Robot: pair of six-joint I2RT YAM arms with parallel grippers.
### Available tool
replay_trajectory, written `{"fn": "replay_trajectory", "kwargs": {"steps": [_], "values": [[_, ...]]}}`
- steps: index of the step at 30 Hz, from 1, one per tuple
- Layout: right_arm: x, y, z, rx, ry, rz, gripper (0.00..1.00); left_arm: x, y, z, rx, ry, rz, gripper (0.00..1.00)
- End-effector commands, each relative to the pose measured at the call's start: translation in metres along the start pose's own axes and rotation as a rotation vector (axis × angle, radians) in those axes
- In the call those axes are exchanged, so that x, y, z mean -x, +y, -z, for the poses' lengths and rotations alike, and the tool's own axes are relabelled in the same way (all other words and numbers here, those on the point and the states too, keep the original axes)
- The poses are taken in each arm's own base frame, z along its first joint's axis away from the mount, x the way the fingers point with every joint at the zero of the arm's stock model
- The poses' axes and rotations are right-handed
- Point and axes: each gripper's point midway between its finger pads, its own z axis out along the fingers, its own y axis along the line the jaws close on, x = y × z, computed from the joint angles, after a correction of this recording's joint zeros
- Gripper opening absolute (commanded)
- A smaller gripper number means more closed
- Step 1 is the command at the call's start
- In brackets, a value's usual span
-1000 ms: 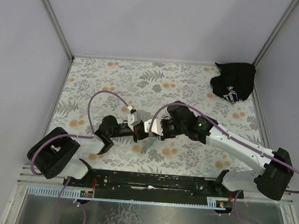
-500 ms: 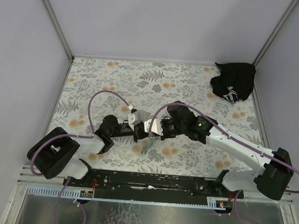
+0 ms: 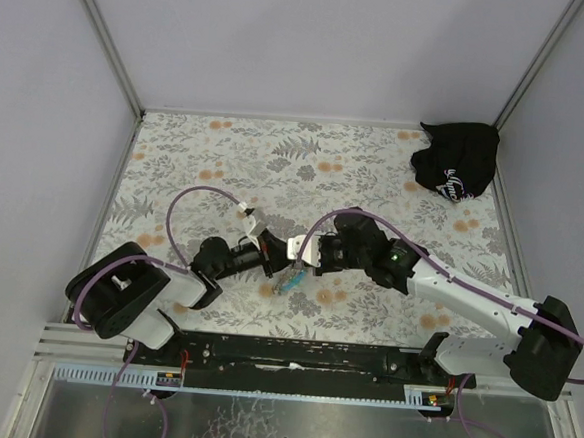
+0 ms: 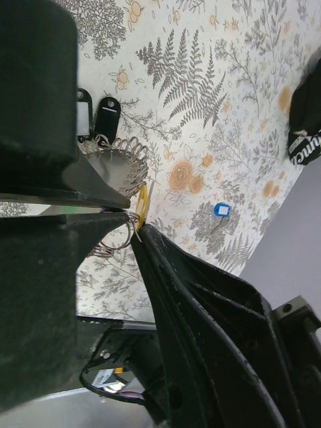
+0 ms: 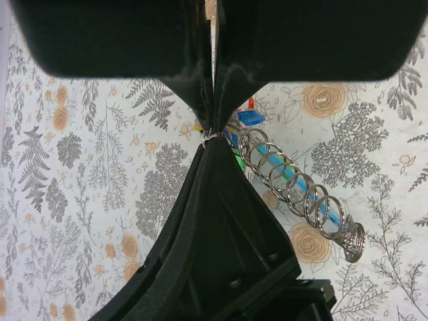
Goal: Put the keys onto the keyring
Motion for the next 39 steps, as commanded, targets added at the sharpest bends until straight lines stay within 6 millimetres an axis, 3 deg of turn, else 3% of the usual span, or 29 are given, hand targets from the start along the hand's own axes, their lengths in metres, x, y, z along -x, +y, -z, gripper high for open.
{"fn": "replay_trajectory", "kwargs": {"steps": [1, 11, 18, 25, 32, 39], "values": [[0.012, 0.007, -0.001, -0.001, -0.075, -0.029, 0.00, 0.046, 0.014, 0.000, 0.138, -0.233, 0.012, 0.00], [0.010, 0.018, -0.007, -0.005, -0.103, -0.049, 0.00, 0.057, 0.017, 0.004, 0.237, -0.350, 0.097, 0.00], [-0.006, 0.010, 0.005, -0.103, -0.048, -0.052, 0.00, 0.052, 0.009, 0.008, 0.206, -0.322, 0.030, 0.00], [0.006, 0.020, -0.007, -0.012, -0.098, -0.060, 0.00, 0.057, 0.011, 0.015, 0.231, -0.348, 0.044, 0.00], [0.021, -0.007, 0.001, -0.102, -0.113, -0.004, 0.00, 0.050, 0.014, 0.015, 0.250, -0.337, 0.064, 0.00], [0.025, -0.020, 0.008, -0.092, -0.048, 0.055, 0.00, 0.041, 0.002, 0.019, 0.158, -0.267, -0.085, 0.06]]}}
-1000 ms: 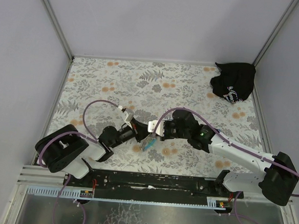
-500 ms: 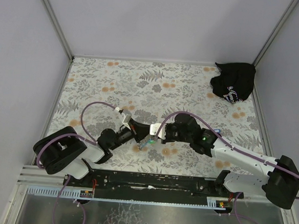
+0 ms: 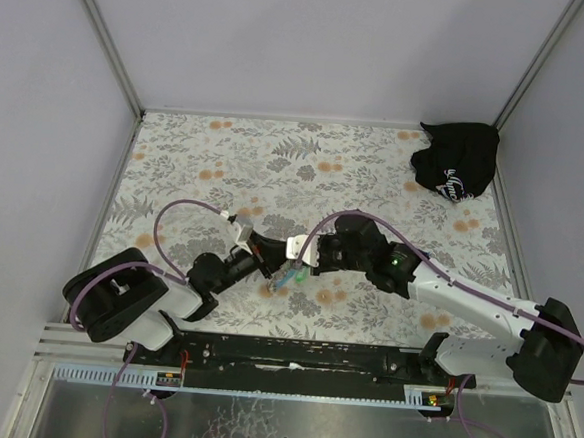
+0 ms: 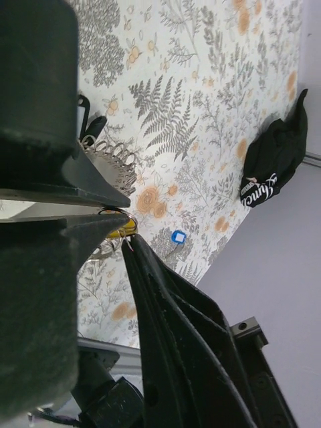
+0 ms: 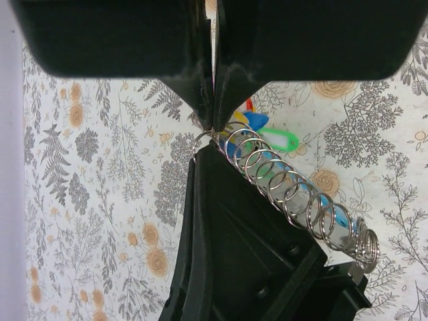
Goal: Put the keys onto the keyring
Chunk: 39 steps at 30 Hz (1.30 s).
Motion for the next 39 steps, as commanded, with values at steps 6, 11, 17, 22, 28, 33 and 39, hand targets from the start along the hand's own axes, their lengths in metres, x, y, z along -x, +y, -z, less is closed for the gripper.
{"fn": "replay_trajectory", "kwargs": {"steps": [6, 11, 17, 22, 28, 33, 39], "values": [[0.021, -0.010, 0.008, 0.088, 0.041, 0.073, 0.00, 0.026, 0.000, 0.014, -0.128, -0.044, -0.197, 0.21], [0.025, -0.008, 0.006, 0.122, 0.033, 0.080, 0.00, 0.023, -0.005, 0.014, -0.216, 0.023, -0.246, 0.28], [0.025, -0.009, 0.003, 0.133, 0.043, 0.085, 0.00, 0.013, -0.016, 0.008, -0.317, 0.106, -0.285, 0.32], [0.024, -0.008, 0.003, 0.136, 0.045, 0.084, 0.00, 0.005, -0.018, 0.007, -0.358, 0.148, -0.295, 0.32], [0.024, -0.005, 0.002, 0.148, 0.041, 0.080, 0.00, -0.002, -0.014, 0.004, -0.370, 0.185, -0.317, 0.31], [0.025, -0.004, 0.002, 0.157, 0.038, 0.079, 0.00, -0.002, -0.017, 0.000, -0.414, 0.203, -0.336, 0.29], [0.026, -0.004, 0.004, 0.155, 0.034, 0.080, 0.00, -0.006, -0.015, -0.002, -0.431, 0.242, -0.351, 0.17]]}}
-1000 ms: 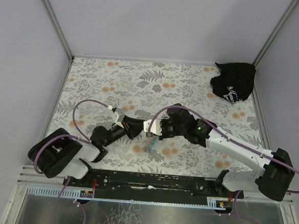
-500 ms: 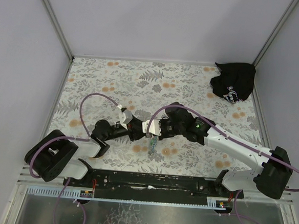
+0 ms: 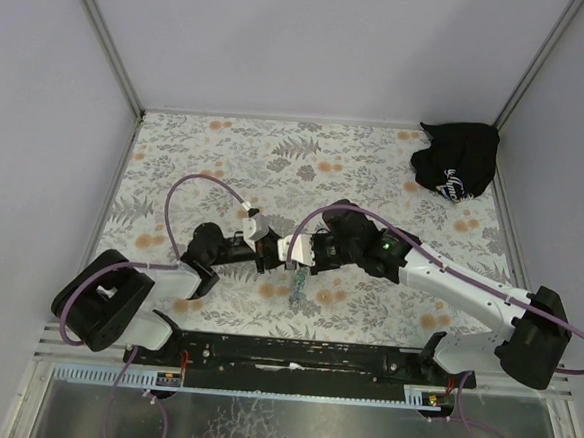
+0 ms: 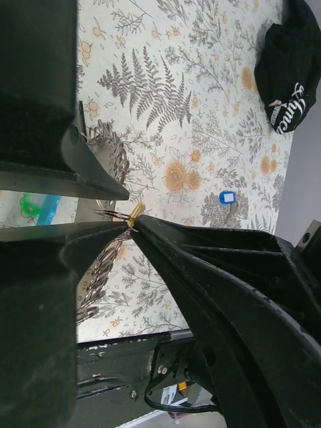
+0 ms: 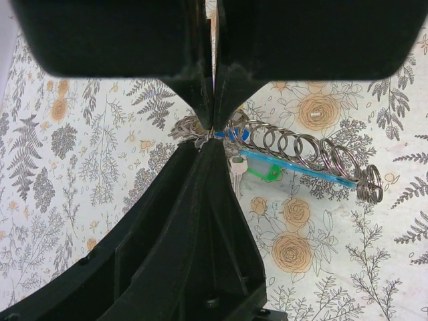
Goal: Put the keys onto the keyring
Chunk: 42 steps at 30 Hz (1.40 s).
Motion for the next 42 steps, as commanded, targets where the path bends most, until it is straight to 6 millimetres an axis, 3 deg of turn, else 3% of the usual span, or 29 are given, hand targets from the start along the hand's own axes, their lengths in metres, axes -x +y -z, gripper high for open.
{"fn": "replay_trajectory", "kwargs": {"steps": [1, 8, 16, 28, 35, 42], "values": [[0.025, -0.014, 0.007, -0.025, -0.064, 0.033, 0.00, -0.001, 0.000, -0.004, -0.047, 0.027, -0.043, 0.16], [0.025, -0.014, 0.007, -0.023, -0.062, 0.029, 0.00, -0.008, -0.003, -0.005, -0.079, 0.052, -0.026, 0.14], [0.024, -0.013, 0.007, -0.022, -0.058, 0.022, 0.00, -0.004, -0.004, -0.007, -0.087, 0.041, -0.015, 0.00], [0.005, -0.008, 0.008, -0.110, -0.042, -0.025, 0.00, 0.030, 0.035, 0.007, 0.262, -0.222, 0.241, 0.00], [0.002, 0.005, -0.002, -0.075, -0.075, -0.056, 0.00, 0.041, 0.037, 0.005, 0.373, -0.324, 0.306, 0.00], [0.005, 0.000, -0.005, -0.124, -0.115, -0.056, 0.00, 0.041, 0.035, 0.001, 0.402, -0.383, 0.376, 0.00]]}}
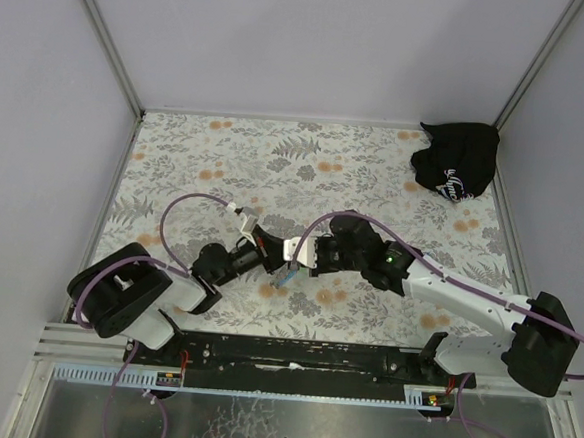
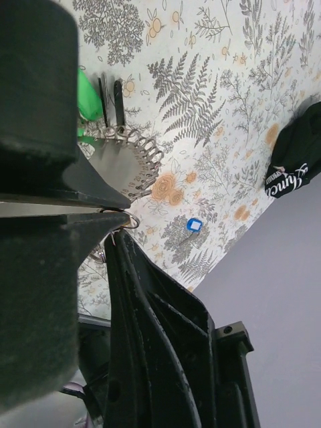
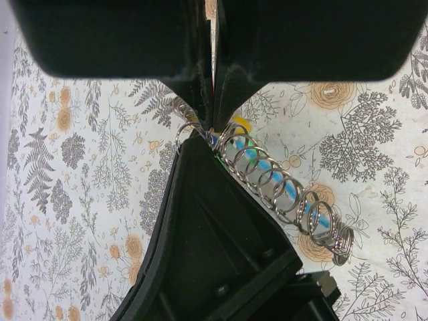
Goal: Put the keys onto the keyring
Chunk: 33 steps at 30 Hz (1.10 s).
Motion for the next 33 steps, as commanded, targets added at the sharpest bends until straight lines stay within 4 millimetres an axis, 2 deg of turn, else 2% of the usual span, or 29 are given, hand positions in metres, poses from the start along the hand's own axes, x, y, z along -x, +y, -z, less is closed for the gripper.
{"fn": "replay_trajectory", "kwargs": {"steps": [1, 5, 11, 14, 22, 33], "values": [[0.015, -0.002, 0.005, -0.026, -0.066, -0.010, 0.00, 0.049, -0.009, -0.007, 0.005, -0.225, 0.006, 0.00], [0.018, -0.017, 0.016, -0.097, -0.053, 0.017, 0.00, 0.044, -0.014, -0.004, -0.018, -0.204, -0.042, 0.00], [0.029, -0.030, 0.028, -0.109, -0.044, 0.063, 0.00, 0.036, -0.014, 0.005, -0.042, -0.154, -0.167, 0.15], [0.034, -0.029, 0.027, -0.076, -0.045, 0.073, 0.00, 0.027, -0.014, 0.006, -0.071, -0.095, -0.214, 0.20], [0.041, -0.022, 0.023, 0.001, -0.057, 0.089, 0.00, 0.024, -0.014, 0.013, -0.180, -0.013, -0.315, 0.33], [0.042, -0.016, 0.019, 0.052, -0.058, 0.090, 0.00, 0.007, -0.012, 0.003, -0.309, 0.132, -0.433, 0.37]]}}
